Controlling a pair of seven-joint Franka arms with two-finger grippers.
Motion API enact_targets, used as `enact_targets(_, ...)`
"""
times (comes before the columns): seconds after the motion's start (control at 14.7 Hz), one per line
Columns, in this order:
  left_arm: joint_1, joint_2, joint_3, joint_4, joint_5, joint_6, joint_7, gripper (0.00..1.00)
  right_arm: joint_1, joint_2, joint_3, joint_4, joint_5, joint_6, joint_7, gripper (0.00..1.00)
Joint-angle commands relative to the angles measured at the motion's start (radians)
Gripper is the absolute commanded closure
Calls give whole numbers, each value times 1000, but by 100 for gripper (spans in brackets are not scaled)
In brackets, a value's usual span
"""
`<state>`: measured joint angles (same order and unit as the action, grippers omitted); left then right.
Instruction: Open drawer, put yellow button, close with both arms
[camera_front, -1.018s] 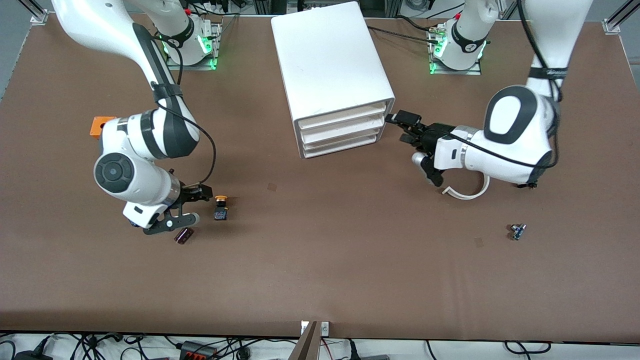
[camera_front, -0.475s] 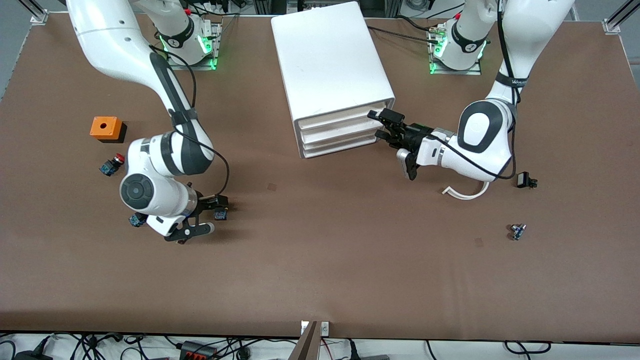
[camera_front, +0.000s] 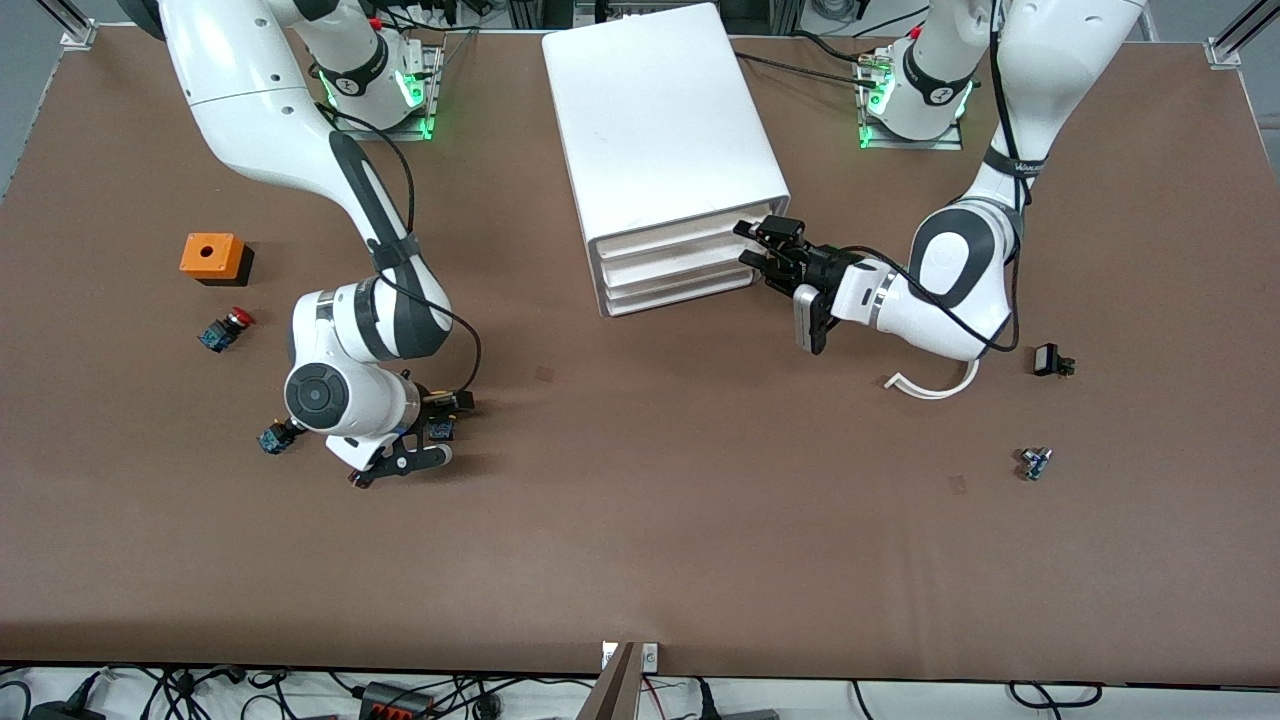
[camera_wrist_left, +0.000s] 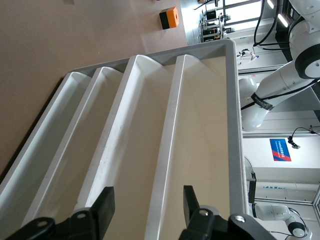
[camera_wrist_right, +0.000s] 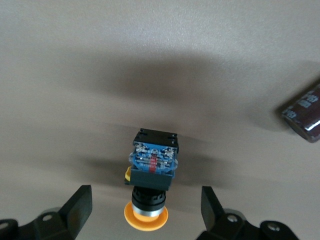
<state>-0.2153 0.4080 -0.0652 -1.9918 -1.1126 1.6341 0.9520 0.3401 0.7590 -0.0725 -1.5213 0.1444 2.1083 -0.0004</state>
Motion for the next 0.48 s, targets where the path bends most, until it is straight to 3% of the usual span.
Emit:
enact_targets(0.0,-25,0,-8,-19,-30,7,39,44,5,22,-4,23,10,2,14,6)
enact_targets(0.2,-32,0,-19,-21,-29,7,40,52,4,34,-6,23,12,4,14,12)
enact_targets(0.27,-33,0,-19,-21,-29,7,40,59,4,36,-6,23,12,6,14,17)
enact_targets(0.41,-35,2,-21,-21,-29,4,40,73,2,36,-6,23,10,7,13,37)
